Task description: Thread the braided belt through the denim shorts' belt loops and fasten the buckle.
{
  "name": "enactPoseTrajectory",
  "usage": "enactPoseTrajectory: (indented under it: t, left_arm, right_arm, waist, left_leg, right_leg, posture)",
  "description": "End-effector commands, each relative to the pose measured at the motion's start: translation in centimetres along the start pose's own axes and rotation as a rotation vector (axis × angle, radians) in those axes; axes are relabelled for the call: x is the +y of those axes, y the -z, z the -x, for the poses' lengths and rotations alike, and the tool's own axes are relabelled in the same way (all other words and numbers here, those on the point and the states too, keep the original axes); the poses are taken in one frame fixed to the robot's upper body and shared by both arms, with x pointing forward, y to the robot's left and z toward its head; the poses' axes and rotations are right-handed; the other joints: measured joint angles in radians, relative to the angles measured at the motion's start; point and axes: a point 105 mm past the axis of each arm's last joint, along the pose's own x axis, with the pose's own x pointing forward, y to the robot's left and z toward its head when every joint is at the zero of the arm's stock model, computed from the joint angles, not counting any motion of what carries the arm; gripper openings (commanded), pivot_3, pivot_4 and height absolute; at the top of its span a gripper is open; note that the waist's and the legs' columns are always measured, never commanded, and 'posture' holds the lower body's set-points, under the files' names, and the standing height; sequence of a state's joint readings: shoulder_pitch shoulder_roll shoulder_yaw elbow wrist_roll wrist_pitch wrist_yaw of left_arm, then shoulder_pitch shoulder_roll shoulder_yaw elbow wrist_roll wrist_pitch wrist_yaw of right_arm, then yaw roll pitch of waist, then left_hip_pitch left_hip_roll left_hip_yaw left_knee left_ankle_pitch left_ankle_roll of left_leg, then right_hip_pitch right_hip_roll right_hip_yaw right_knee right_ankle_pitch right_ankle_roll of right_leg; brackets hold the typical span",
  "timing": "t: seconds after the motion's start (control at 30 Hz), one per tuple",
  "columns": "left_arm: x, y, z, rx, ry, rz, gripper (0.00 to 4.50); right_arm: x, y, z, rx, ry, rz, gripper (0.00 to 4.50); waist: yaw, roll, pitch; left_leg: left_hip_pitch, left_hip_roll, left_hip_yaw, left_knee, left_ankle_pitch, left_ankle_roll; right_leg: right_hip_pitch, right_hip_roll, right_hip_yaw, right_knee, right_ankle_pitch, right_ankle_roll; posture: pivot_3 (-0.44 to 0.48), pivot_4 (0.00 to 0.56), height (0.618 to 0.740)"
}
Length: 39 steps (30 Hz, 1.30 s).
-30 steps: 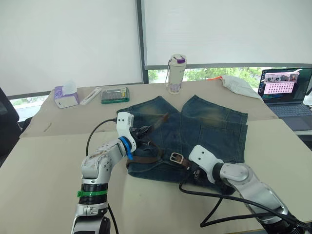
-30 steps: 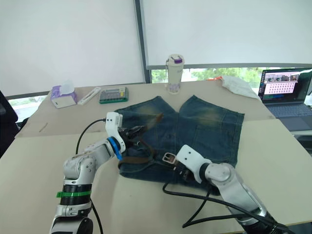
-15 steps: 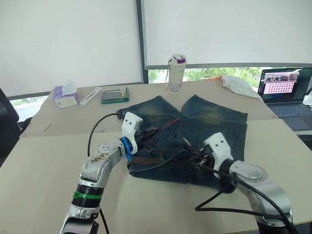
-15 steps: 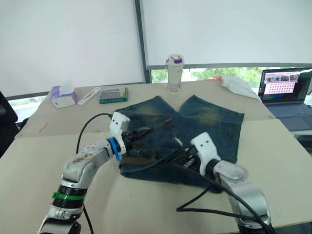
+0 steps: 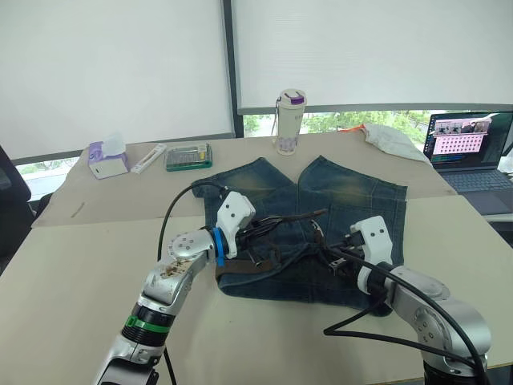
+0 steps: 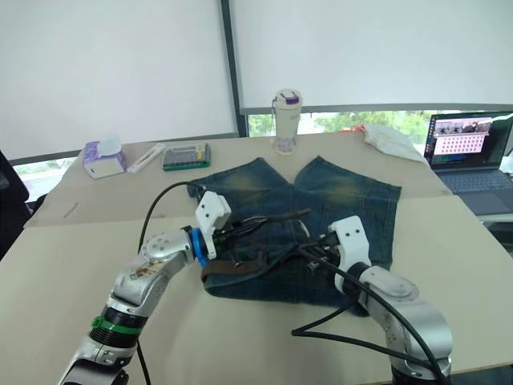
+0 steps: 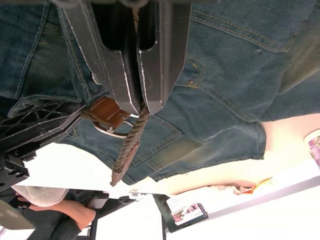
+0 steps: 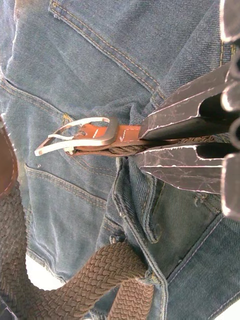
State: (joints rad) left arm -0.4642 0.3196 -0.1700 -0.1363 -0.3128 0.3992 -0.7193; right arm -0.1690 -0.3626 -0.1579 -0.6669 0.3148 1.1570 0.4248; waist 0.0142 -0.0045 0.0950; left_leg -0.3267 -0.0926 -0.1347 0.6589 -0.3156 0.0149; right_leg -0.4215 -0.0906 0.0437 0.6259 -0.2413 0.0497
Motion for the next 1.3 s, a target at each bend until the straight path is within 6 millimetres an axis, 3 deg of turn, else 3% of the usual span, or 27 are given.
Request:
enactPoseTrajectory:
  t: [0.03, 0.13, 0.27, 0.53, 0.73, 1.13, 1.3]
  left_arm:
    - [0.7, -1.1, 0.3, -0.038, -0.002, 0.068, 0.00]
    - [0.8, -1.1, 0.2, -0.033, -0.004, 0.070, 0.00]
    - [1.1, -0.4, 0.4, -0.001, -0.010, 0.026, 0.00]
    - [0.7, 0.8, 1.2, 0.050, 0.018, -0.045, 0.00]
    - [1.2, 0.3, 1.0, 0.043, 0.005, -0.041, 0.00]
    - [0.7, -0.1, 0.9, 0.038, 0.006, -0.046, 0.00]
    - [0.6, 0.2, 1.3, 0.048, 0.005, -0.055, 0.00]
  right_arm:
    - [-0.1, -1.3, 0.8, -0.014, 0.022, 0.295, 0.45]
    - [1.4, -2.1, 1.2, -0.068, -0.065, 0.334, 1.56]
    - [0.8, -0.8, 0.8, 0.004, -0.033, 0.425, 2.93]
    - [0.8, 0.5, -0.5, 0.038, -0.020, 0.398, 2.93]
    - [2.2, 1.1, 0.3, 0.067, -0.126, 0.492, 2.93]
    - [0.8, 1.9, -0.2, 0.122, -0.074, 0.591, 2.93]
    - [0.7, 1.9, -0.5, 0.119, -0.073, 0.585, 1.49]
  waist:
    - [0.003, 0.001, 0.000]
    - [-0.001, 0.000, 0.001]
    - [-0.001, 0.000, 0.001]
    - [0.000, 0.000, 0.001]
    - [0.001, -0.001, 0.001]
    - [0.001, -0.001, 0.001]
    - [0.001, -0.001, 0.001]
  left_leg:
    - [0.000, -0.001, 0.000, 0.000, 0.000, 0.001]
    - [0.000, -0.001, 0.000, 0.000, 0.000, 0.001]
    - [0.000, 0.000, 0.000, 0.000, 0.000, 0.000]
    - [0.000, 0.000, 0.000, 0.000, 0.000, 0.000]
    - [0.000, 0.000, 0.000, 0.000, 0.000, 0.000]
    - [0.000, 0.000, 0.000, 0.000, 0.000, 0.000]
    - [0.000, 0.000, 0.000, 0.000, 0.000, 0.000]
  right_leg:
    - [0.000, 0.000, 0.000, 0.000, 0.000, 0.000]
    - [0.001, 0.000, -0.001, -0.001, 0.000, 0.000]
    - [0.001, 0.000, 0.000, 0.000, 0.000, 0.000]
    - [0.000, 0.000, 0.000, -0.001, 0.000, 0.000]
    - [0.001, 0.000, 0.000, -0.001, 0.000, 0.000]
    - [0.001, 0.000, 0.000, -0.001, 0.000, 0.000]
    - [0.001, 0.000, 0.000, -0.001, 0.000, 0.000]
  posture:
    - [0.000, 0.150, 0.740]
    - [0.000, 0.150, 0.740]
    - [0.000, 0.150, 0.740]
    - [0.000, 0.150, 0.740]
    - [0.000, 0.150, 0.740]
    - [0.000, 0.150, 0.740]
    - [0.000, 0.150, 0.740]
